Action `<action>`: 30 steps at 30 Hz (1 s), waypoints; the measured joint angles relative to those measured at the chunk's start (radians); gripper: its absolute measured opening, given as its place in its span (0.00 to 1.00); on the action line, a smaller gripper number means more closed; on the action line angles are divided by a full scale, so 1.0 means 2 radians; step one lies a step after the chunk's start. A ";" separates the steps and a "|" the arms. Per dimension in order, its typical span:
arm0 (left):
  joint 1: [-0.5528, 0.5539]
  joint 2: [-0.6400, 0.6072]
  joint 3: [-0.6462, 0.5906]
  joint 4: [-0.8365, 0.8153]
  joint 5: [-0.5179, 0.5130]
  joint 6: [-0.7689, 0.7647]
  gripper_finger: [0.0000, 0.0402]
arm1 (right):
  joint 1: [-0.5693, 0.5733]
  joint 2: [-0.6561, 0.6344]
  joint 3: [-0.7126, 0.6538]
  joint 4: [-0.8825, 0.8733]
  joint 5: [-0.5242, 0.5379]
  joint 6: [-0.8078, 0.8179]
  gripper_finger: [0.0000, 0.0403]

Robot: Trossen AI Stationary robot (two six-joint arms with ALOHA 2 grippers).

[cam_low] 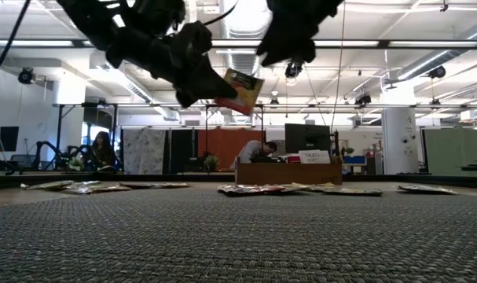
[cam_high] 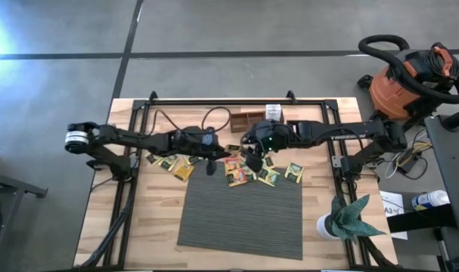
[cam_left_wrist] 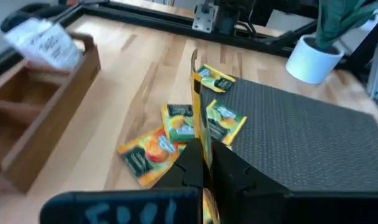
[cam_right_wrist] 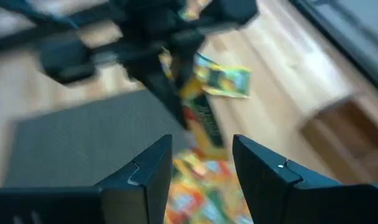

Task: Pick & Place Tea
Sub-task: Put the orange tea bag into the middle section of the wooden organizer

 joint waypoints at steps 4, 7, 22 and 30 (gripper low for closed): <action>0.000 0.029 0.027 0.000 -0.004 0.032 0.03 | -0.008 0.015 0.041 -0.060 0.015 -0.048 0.41; 0.002 0.041 0.039 0.000 -0.007 0.051 0.03 | -0.009 0.031 0.067 -0.097 0.016 -0.073 0.41; 0.011 0.053 0.044 0.031 -0.002 0.088 0.03 | -0.026 0.086 0.105 -0.135 0.016 -0.086 0.33; 0.013 0.053 0.041 0.031 -0.001 0.099 0.03 | -0.030 0.090 0.106 -0.135 -0.004 -0.086 0.12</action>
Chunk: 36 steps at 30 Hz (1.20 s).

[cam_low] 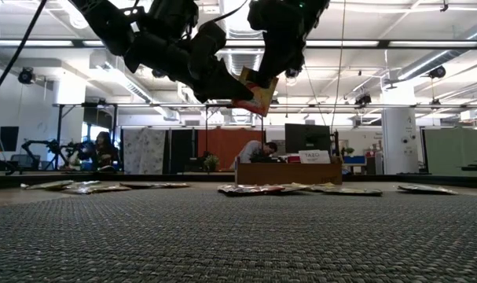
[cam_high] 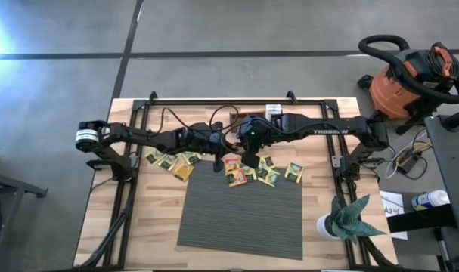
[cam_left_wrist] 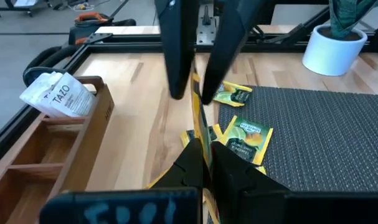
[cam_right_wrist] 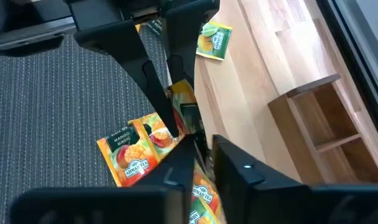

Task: Pick & Place Tea
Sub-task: Put the orange tea bag into the middle section of the wooden organizer

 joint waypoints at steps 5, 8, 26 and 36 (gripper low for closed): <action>0.001 0.000 -0.001 0.001 -0.026 0.000 0.04 | 0.000 0.000 0.000 -0.011 0.000 0.001 0.03; 0.001 0.000 -0.002 0.009 -0.038 -0.003 0.09 | -0.001 0.000 0.000 -0.016 0.002 0.008 0.02; 0.017 -0.015 -0.019 -0.084 -0.090 -0.043 0.33 | -0.064 -0.001 0.000 -0.014 0.044 -0.004 0.02; 0.092 -0.096 -0.095 -0.027 -0.046 -0.189 0.33 | -0.145 0.024 -0.001 -0.048 0.027 -0.149 0.02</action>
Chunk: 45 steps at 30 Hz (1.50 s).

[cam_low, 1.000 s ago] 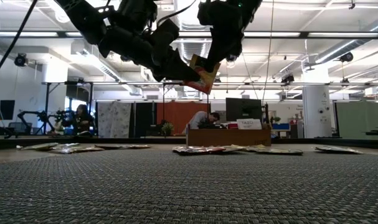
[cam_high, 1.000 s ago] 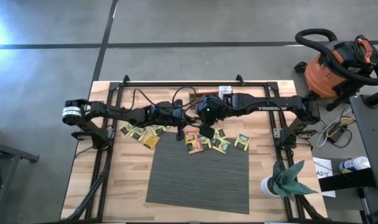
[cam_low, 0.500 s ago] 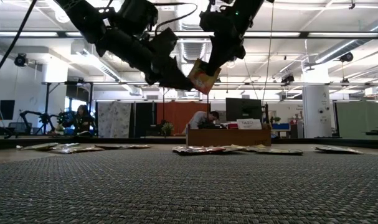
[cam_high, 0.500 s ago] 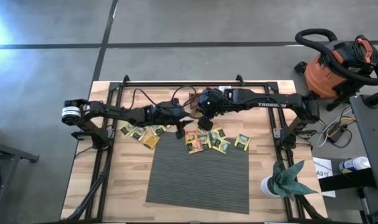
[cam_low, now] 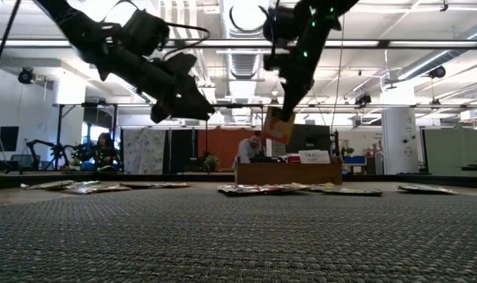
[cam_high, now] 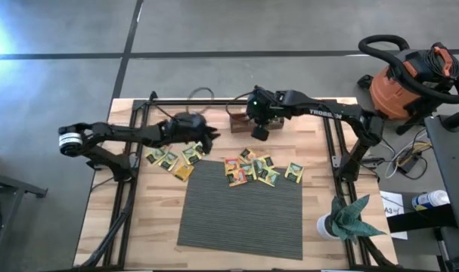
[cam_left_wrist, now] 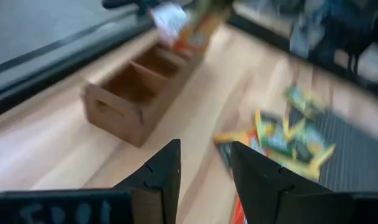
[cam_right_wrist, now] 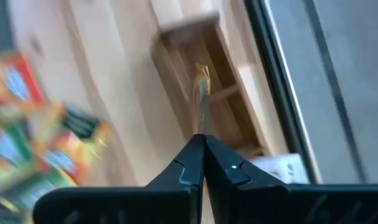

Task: Pick & Place Tea
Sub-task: Put the orange tea bag into the middle section of the wooden organizer

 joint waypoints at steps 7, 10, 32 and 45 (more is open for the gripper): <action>0.025 -0.043 -0.013 0.019 -0.004 -0.058 0.33 | -0.056 0.040 0.000 -0.001 -0.022 -0.153 0.02; 0.025 -0.046 -0.007 0.026 -0.013 -0.072 0.33 | -0.074 0.052 0.000 -0.001 -0.025 -0.193 0.02; 0.025 -0.045 -0.002 0.026 -0.093 -0.125 0.33 | -0.109 0.143 0.055 0.013 -0.051 -0.307 0.02; 0.025 -0.044 -0.003 0.022 -0.093 -0.124 0.33 | -0.109 0.144 0.057 0.029 -0.042 -0.283 0.10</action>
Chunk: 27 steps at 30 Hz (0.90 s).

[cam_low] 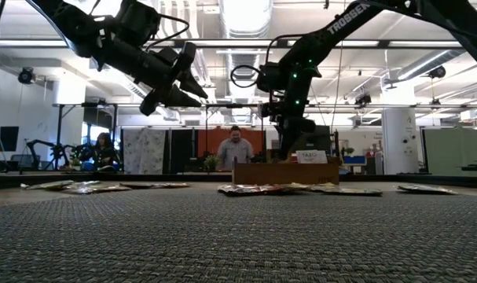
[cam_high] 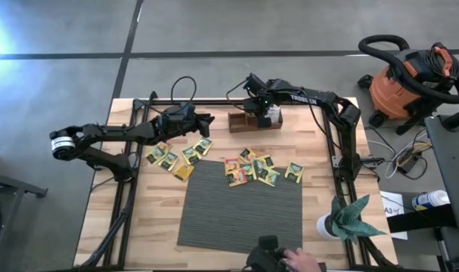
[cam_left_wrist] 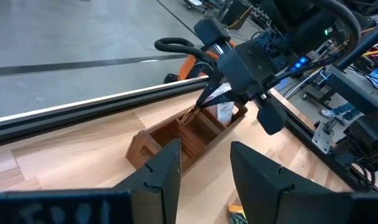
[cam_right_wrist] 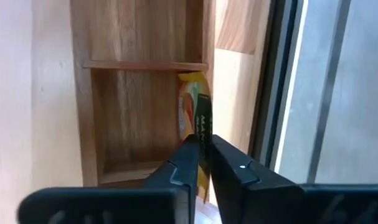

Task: Pick & Place Tea
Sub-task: Put the orange tea bag into the middle section of the wooden organizer

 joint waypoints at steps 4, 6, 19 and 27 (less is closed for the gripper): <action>0.000 0.000 -0.001 0.000 0.001 -0.001 0.33 | -0.001 0.000 0.000 0.005 0.006 0.000 0.16; 0.000 0.000 -0.001 0.000 0.003 -0.001 0.33 | -0.002 0.000 0.000 0.009 0.008 0.001 0.20; -0.003 0.000 -0.001 -0.021 0.004 -0.003 0.33 | -0.004 -0.005 0.027 0.022 0.056 0.008 0.35; -0.003 0.000 -0.001 -0.026 0.045 0.004 0.33 | 0.001 -0.007 0.082 -0.028 -0.022 0.096 0.39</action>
